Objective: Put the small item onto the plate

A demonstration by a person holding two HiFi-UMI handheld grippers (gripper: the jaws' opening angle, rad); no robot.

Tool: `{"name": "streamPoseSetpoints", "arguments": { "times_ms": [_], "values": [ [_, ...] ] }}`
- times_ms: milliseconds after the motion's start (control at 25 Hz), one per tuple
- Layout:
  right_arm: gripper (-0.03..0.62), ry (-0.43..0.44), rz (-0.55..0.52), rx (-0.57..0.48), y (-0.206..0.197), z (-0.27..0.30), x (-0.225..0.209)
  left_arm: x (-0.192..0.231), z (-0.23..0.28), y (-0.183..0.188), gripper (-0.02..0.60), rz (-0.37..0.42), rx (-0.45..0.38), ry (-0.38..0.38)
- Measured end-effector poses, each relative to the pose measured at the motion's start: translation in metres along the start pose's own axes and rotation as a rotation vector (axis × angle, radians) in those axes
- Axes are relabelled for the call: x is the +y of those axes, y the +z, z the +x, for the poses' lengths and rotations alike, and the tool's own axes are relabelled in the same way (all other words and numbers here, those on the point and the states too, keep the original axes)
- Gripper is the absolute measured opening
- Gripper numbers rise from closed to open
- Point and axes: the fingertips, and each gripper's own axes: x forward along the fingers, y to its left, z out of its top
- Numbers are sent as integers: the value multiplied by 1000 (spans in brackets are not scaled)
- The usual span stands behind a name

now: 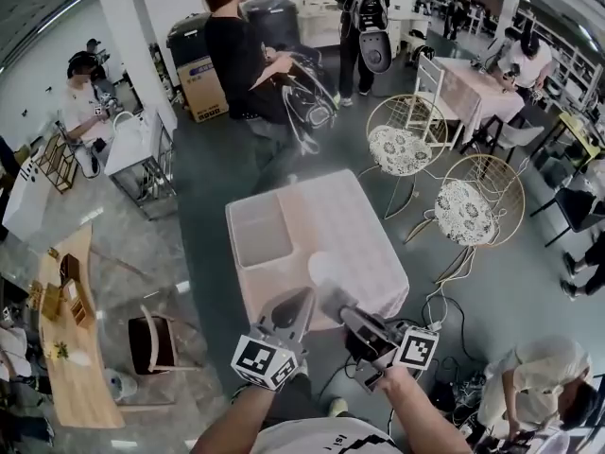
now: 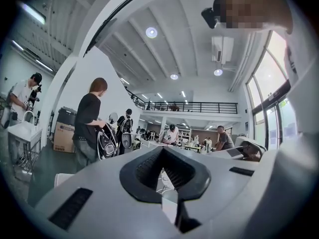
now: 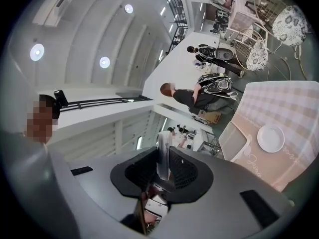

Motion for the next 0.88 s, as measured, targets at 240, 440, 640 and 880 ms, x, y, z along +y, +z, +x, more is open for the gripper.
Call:
{"name": "streamPoseSetpoints", "arguments": {
  "times_ms": [240, 440, 640, 880],
  "values": [
    [81, -54, -3, -41, 11, 39, -28, 45, 26, -6, 3, -13, 29, -70],
    [81, -103, 11, -76, 16, 56, -57, 73, 48, -20, 3, -22, 44, -116],
    [81, -175, 36, -108, 14, 50, -89, 82, 64, -43, 4, -67, 75, -147],
    [81, -234, 46, -127, 9, 52, -137, 91, 82, -76, 3, -79, 113, -171]
  ]
}}
